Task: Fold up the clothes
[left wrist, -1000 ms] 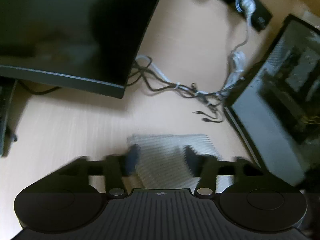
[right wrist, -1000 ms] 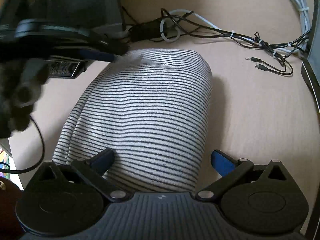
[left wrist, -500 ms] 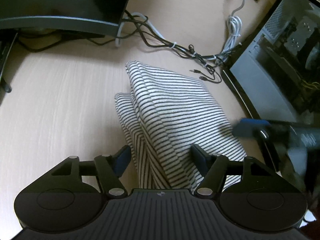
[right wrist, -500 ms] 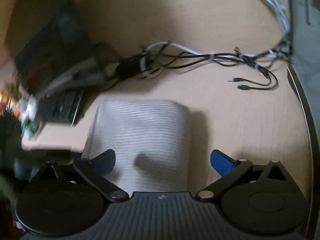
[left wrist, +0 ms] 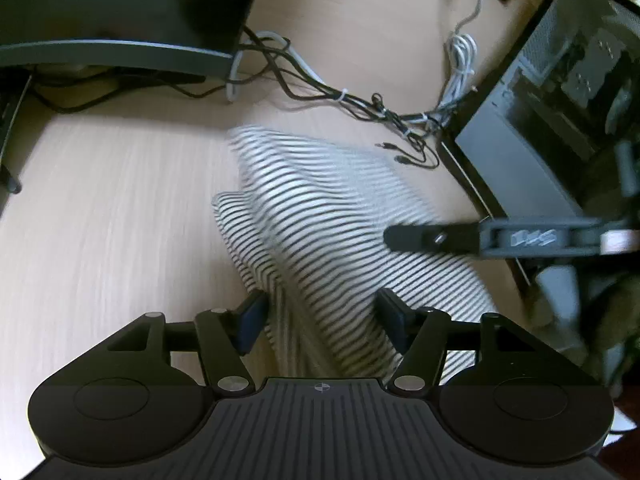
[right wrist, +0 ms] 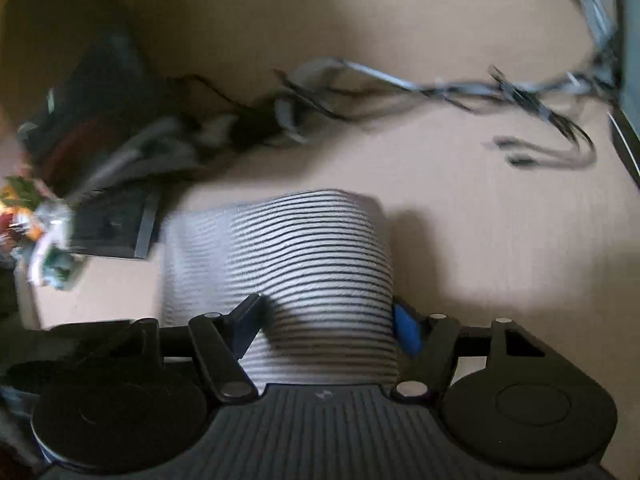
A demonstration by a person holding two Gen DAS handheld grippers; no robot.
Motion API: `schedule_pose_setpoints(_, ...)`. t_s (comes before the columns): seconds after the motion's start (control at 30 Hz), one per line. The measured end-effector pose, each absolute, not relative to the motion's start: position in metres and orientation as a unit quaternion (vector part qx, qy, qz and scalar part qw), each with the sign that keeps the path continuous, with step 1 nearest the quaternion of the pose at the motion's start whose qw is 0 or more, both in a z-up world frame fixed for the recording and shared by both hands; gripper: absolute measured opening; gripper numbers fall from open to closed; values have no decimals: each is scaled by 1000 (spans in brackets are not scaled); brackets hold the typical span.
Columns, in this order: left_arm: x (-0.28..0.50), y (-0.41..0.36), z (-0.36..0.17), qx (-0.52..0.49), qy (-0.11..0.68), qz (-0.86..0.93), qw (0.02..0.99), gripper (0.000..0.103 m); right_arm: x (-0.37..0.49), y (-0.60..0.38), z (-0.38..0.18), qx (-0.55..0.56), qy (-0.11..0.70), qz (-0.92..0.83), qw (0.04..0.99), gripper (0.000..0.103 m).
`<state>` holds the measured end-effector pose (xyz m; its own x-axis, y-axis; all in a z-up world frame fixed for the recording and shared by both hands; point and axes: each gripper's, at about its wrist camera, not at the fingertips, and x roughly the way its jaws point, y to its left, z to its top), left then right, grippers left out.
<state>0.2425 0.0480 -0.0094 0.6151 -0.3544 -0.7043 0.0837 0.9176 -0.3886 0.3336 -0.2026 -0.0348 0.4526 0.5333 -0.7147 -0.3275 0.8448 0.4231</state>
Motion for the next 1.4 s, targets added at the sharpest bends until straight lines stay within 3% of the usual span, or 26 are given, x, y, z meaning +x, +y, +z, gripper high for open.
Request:
schedule_pose_setpoints(0.07, 236, 48, 1, -152, 423, -111, 886, 68, 335, -212, -43, 140, 466, 248, 837, 69)
schedule_pose_setpoints(0.13, 229, 47, 8, -154, 428, -117, 883, 87, 332, -215, -41, 143, 463, 248, 839, 69)
schedule_pose_setpoints(0.2, 223, 47, 12, -162, 435, -131, 876, 93, 327, -213, -39, 129, 456, 249, 845, 70)
schedule_pose_setpoints(0.3, 223, 35, 7, -158, 450, -152, 866, 90, 325, -213, -40, 127, 454, 248, 846, 71)
schedule_pose_setpoints(0.43, 222, 24, 10, -144, 441, -169, 869, 57, 324, -215, -39, 128, 455, 246, 846, 74)
schedule_pose_setpoints(0.57, 222, 41, 13, -165, 419, -174, 876, 47, 318, -216, -37, 121, 448, 250, 850, 79)
schedule_pose_setpoints(0.6, 223, 42, 8, -153, 428, -165, 875, 47, 319, -215, -40, 123, 454, 250, 846, 81)
schedule_pose_setpoints(0.7, 224, 48, -13, -141, 456, -145, 866, 60, 318, -212, -47, 125, 465, 251, 840, 84)
schedule_pose_setpoints(0.87, 225, 53, 2, -155, 441, -133, 874, 69, 307, -213, -37, 95, 453, 259, 847, 86)
schedule_pose_setpoints(0.93, 227, 53, 7, -174, 435, -134, 873, 85, 305, -220, -34, 99, 454, 256, 848, 86)
schedule_pose_setpoints(1.0, 233, 50, 5, -188, 443, -131, 867, 89, 304, -228, -33, 113, 456, 250, 847, 87)
schedule_pose_setpoints(1.2, 244, 36, -22, -195, 486, -109, 845, 90, 308, -241, -37, 153, 469, 248, 833, 97)
schedule_pose_setpoints(1.3, 239, 35, -31, -213, 482, -115, 842, 76, 311, -235, -46, 146, 484, 258, 823, 97)
schedule_pose_setpoints(1.4, 234, 37, -32, -219, 476, -114, 844, 69, 311, -230, -55, 139, 494, 276, 813, 96)
